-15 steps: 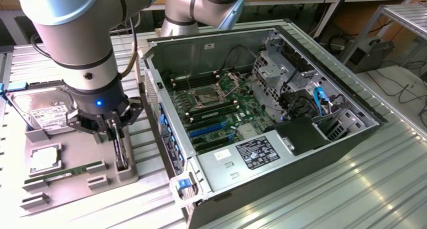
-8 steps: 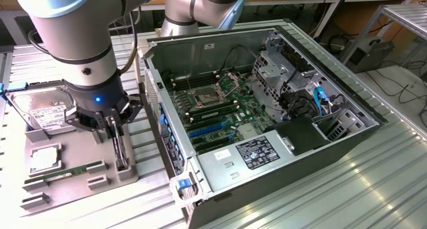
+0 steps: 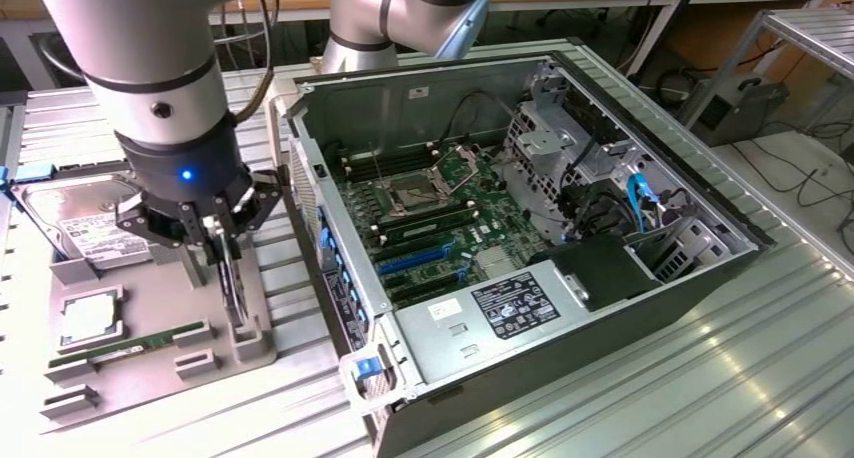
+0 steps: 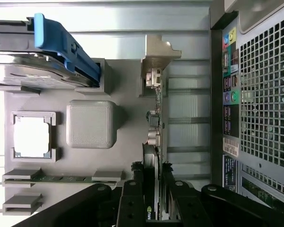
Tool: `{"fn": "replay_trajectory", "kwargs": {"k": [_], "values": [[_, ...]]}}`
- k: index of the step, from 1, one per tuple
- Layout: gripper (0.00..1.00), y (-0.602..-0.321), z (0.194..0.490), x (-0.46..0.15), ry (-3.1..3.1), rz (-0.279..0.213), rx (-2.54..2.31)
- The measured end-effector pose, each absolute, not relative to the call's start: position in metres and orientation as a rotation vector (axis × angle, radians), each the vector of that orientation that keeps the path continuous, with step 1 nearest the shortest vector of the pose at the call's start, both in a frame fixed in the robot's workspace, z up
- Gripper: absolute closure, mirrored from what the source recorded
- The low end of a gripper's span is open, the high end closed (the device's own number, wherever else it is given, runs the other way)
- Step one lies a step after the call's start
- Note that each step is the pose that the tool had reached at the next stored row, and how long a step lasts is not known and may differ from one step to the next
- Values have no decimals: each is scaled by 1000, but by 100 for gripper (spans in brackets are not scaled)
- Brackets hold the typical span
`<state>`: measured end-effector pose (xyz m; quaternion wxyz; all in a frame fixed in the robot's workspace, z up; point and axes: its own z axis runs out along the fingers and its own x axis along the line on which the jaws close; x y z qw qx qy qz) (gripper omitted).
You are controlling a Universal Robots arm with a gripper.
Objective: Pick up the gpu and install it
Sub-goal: 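Pick up the gpu and move the gpu toward the slot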
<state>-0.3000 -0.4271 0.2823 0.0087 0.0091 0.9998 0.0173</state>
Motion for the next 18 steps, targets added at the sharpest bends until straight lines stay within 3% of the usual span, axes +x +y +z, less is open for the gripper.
{"fn": "replay_trajectory", "kwargs": {"k": [14, 18], "values": [[74, -429, 355, -300, 3124, 54, 26], [74, -433, 389, -298, 3124, 54, 21]]}}
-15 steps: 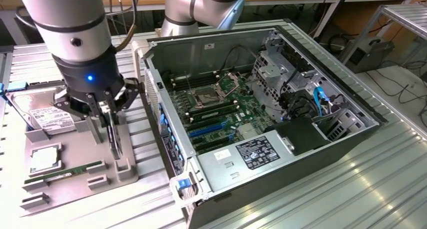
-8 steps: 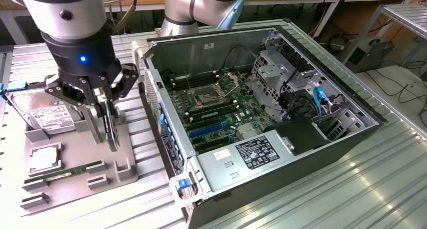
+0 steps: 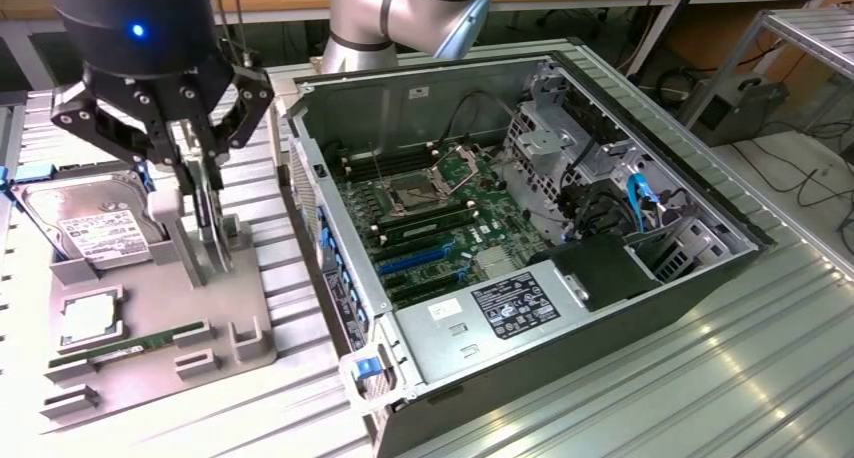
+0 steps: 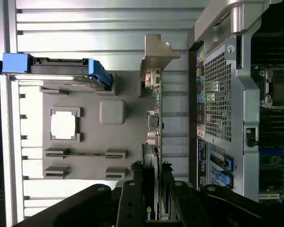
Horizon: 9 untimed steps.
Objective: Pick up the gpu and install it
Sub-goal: 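Pick up the gpu and move the gpu toward the slot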
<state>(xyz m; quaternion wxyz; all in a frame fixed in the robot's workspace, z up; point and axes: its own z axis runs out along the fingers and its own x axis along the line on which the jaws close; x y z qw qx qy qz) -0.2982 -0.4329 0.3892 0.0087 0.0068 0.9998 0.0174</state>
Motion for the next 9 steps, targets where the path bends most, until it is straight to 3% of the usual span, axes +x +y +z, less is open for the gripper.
{"fn": "replay_trajectory", "kwargs": {"k": [9], "values": [[74, -449, 432, -277, 3123, 79, 14]]}}
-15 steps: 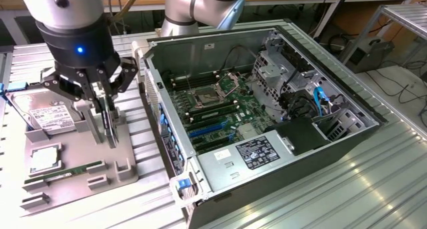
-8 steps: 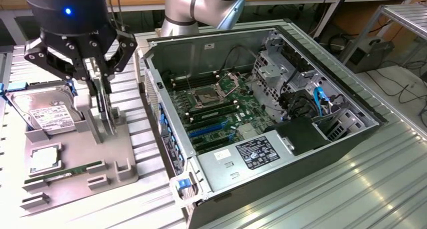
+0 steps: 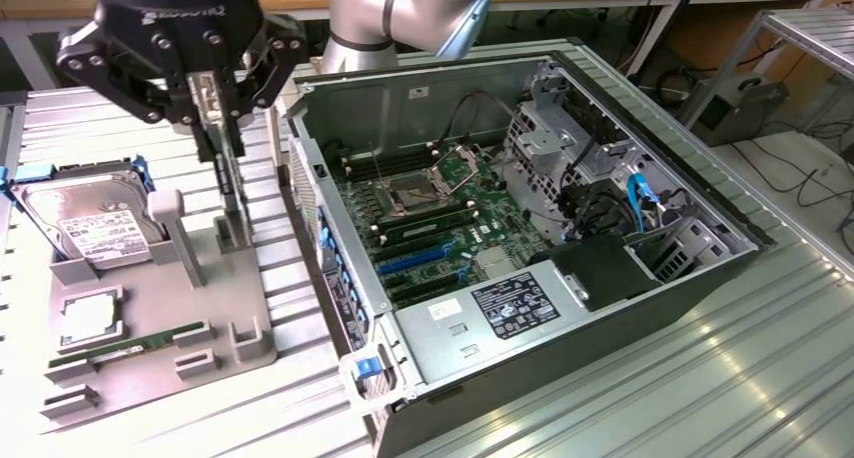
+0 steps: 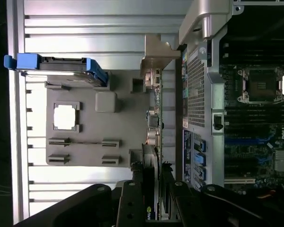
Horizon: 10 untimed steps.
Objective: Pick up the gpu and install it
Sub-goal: 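Pick up the gpu and move the gpu toward the slot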
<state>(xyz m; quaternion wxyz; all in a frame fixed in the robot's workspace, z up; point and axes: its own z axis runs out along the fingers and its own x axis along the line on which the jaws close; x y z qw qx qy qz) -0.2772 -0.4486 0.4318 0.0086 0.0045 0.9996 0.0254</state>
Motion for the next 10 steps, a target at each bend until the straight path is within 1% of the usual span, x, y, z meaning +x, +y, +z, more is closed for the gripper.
{"fn": "replay_trajectory", "kwargs": {"k": [4, 10], "values": [[74, -452, 441, -257, 3123, 104, 14], [74, -454, 445, -229, 3122, 130, 15]]}}
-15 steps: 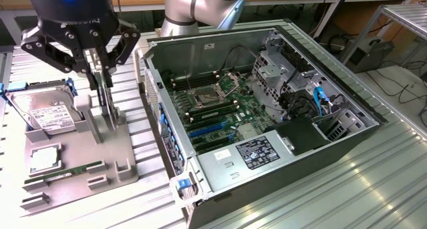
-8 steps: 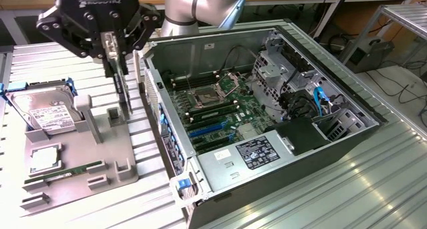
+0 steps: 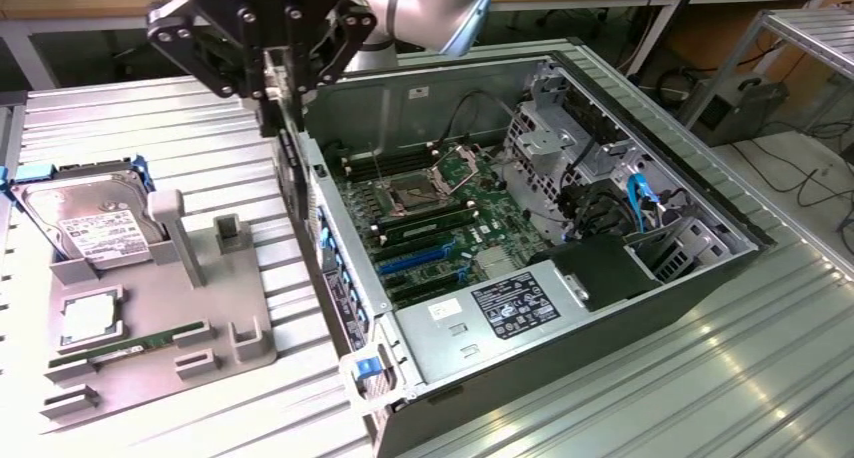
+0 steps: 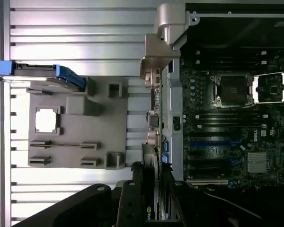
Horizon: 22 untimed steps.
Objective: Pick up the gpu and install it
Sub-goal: 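Pick up the gpu and move the gpu toward the slot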
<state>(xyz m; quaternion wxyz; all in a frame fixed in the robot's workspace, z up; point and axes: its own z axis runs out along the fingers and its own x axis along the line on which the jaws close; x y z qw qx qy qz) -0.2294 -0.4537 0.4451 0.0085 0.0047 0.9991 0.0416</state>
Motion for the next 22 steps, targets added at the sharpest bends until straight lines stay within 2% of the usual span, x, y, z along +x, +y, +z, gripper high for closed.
{"fn": "replay_trajectory", "kwargs": {"k": [12, 22], "values": [[74, -454, 444, -172, 3122, 140, 15], [74, -454, 428, -125, 3124, 129, 14]]}}
